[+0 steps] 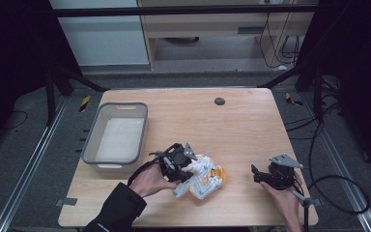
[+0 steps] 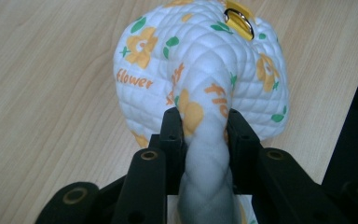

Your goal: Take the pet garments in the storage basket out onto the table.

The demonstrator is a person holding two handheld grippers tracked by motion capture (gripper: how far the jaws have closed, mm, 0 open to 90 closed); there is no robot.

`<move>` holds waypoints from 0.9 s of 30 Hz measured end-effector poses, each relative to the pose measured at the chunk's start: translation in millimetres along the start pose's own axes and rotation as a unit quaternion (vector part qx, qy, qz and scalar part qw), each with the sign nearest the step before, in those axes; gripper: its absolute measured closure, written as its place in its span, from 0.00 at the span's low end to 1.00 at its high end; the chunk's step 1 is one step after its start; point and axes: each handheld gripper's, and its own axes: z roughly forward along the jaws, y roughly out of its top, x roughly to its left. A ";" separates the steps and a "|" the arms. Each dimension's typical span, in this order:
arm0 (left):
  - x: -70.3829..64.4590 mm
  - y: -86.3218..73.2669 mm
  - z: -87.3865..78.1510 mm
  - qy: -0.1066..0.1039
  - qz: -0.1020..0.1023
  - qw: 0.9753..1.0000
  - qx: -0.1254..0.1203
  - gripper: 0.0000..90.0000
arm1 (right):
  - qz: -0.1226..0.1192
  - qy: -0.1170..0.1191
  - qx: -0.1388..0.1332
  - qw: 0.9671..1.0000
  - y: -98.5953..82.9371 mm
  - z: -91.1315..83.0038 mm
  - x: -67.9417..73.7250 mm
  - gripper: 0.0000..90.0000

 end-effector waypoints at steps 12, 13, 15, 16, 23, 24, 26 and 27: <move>-1.2 -8.4 13.2 0.003 0.010 1.000 0.010 0.65 | 0.000 -0.001 0.001 1.000 0.0 0.3 0.7 0.14; -1.0 -9.2 13.8 0.003 0.010 1.000 0.009 0.63 | 0.000 0.000 0.001 1.000 -0.1 0.3 0.7 0.14; -0.8 -10.5 14.9 0.002 0.010 1.000 0.010 0.59 | -0.001 -0.001 0.001 1.000 -0.2 0.6 0.6 0.14; -0.7 -10.9 15.2 0.002 0.010 1.000 0.011 0.58 | -0.001 0.000 0.002 1.000 -0.2 0.7 0.7 0.14; 1.0 -12.7 12.7 -0.006 0.009 1.000 0.003 0.43 | -0.001 0.001 0.003 1.000 -0.3 0.7 0.7 0.14; 1.3 -13.5 11.2 -0.006 0.009 1.000 0.002 0.40 | 0.000 0.001 0.003 1.000 -0.3 0.7 0.7 0.14; 1.5 -14.0 9.8 -0.005 0.008 1.000 0.002 0.39 | -0.001 0.001 0.003 1.000 -0.4 0.8 0.7 0.14; 1.6 -14.4 9.0 -0.004 0.008 1.000 -0.001 0.37 | 0.001 0.002 0.004 1.000 -0.3 0.7 1.0 0.14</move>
